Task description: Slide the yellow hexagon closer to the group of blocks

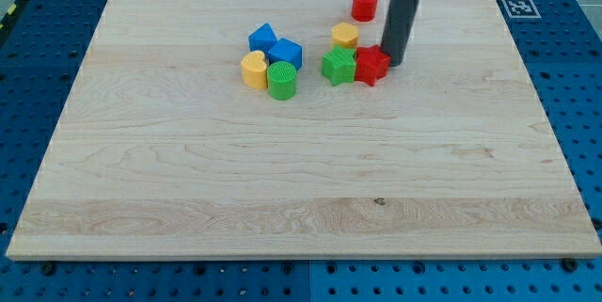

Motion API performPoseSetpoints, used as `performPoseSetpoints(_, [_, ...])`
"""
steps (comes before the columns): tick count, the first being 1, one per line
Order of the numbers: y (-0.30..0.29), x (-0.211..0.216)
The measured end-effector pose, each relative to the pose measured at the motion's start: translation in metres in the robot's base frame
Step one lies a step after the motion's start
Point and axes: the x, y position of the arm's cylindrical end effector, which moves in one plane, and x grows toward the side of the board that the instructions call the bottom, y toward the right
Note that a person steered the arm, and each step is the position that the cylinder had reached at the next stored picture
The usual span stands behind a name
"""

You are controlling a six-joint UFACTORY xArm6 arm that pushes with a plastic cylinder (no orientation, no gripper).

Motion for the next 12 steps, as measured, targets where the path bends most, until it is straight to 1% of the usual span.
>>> performPoseSetpoints(3, [-0.052, 0.000])
performPoseSetpoints(4, [-0.015, 0.000])
performPoseSetpoints(5, [0.010, 0.000])
performPoseSetpoints(7, [0.000, -0.019])
performPoseSetpoints(9, [-0.043, -0.022])
performPoseSetpoints(11, [-0.066, -0.022])
performPoseSetpoints(12, [-0.026, -0.025])
